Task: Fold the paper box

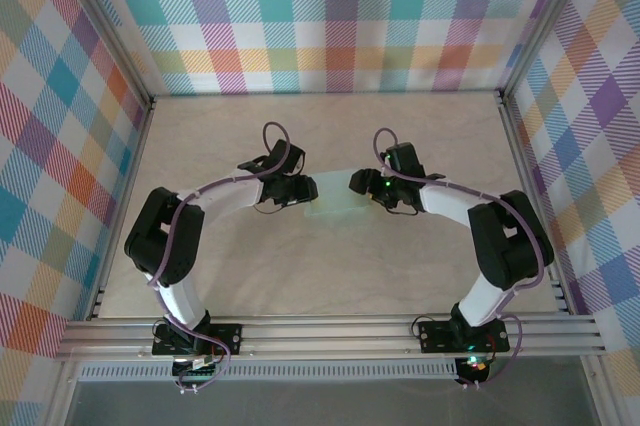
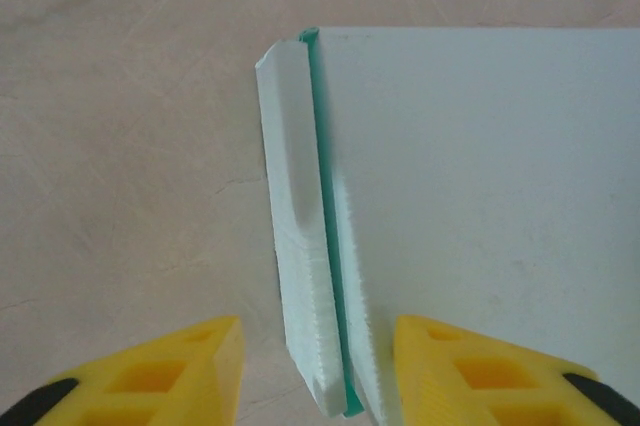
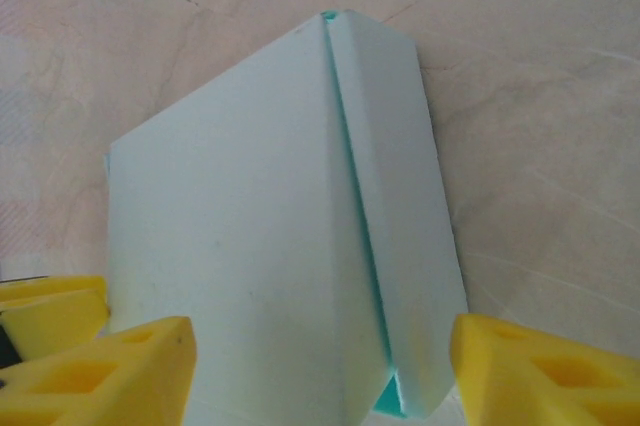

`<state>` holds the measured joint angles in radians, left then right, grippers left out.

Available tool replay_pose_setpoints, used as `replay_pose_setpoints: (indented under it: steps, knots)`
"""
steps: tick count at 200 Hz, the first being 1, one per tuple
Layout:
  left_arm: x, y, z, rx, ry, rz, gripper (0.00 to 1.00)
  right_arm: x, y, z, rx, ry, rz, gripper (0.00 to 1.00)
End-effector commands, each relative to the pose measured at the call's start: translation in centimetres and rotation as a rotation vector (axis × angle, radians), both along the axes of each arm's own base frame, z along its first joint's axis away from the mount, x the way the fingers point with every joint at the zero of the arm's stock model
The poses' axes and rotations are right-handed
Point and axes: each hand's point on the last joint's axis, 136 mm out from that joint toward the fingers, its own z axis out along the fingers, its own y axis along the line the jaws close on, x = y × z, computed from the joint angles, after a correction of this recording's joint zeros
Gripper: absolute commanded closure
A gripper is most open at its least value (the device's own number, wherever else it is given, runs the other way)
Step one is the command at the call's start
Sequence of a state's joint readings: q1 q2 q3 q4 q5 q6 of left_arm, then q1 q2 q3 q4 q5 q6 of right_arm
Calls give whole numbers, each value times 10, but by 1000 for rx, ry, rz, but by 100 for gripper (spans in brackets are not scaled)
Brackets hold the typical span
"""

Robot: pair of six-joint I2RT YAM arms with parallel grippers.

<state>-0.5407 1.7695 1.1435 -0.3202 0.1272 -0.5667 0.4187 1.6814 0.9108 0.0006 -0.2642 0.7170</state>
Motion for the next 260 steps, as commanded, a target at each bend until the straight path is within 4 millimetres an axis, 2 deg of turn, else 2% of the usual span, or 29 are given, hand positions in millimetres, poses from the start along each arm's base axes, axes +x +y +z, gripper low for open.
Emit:
replay_pose_setpoints:
  steps: [1, 49, 78, 115, 138, 157, 214, 260]
  knots:
    - [-8, 3, -23, 18, 49, 1, 62, 2, 2, -6, 14, 2, 10, 38]
    - [-11, 5, -35, 30, 65, 3, 68, -1, -5, -28, -27, 31, -1, 48]
    - [-14, 5, -32, 20, 64, 3, 68, -1, -5, -22, -23, 18, 2, 51]
    - [-4, -1, 3, -53, -43, 13, 53, 2, -7, -1, -14, -31, -10, 34]
    - [0, -1, 28, -84, -100, 27, 47, 3, -9, 6, 9, -36, -22, 25]
    - [3, 2, 31, -80, -105, 40, 46, 4, -11, 7, 39, -31, -35, 22]
    - [12, -5, 4, -86, -32, 41, 63, 2, -14, 4, 60, -15, -48, 20]
    - [9, 3, -3, -43, -22, 44, 73, 2, -15, 4, 61, -15, -49, 20]
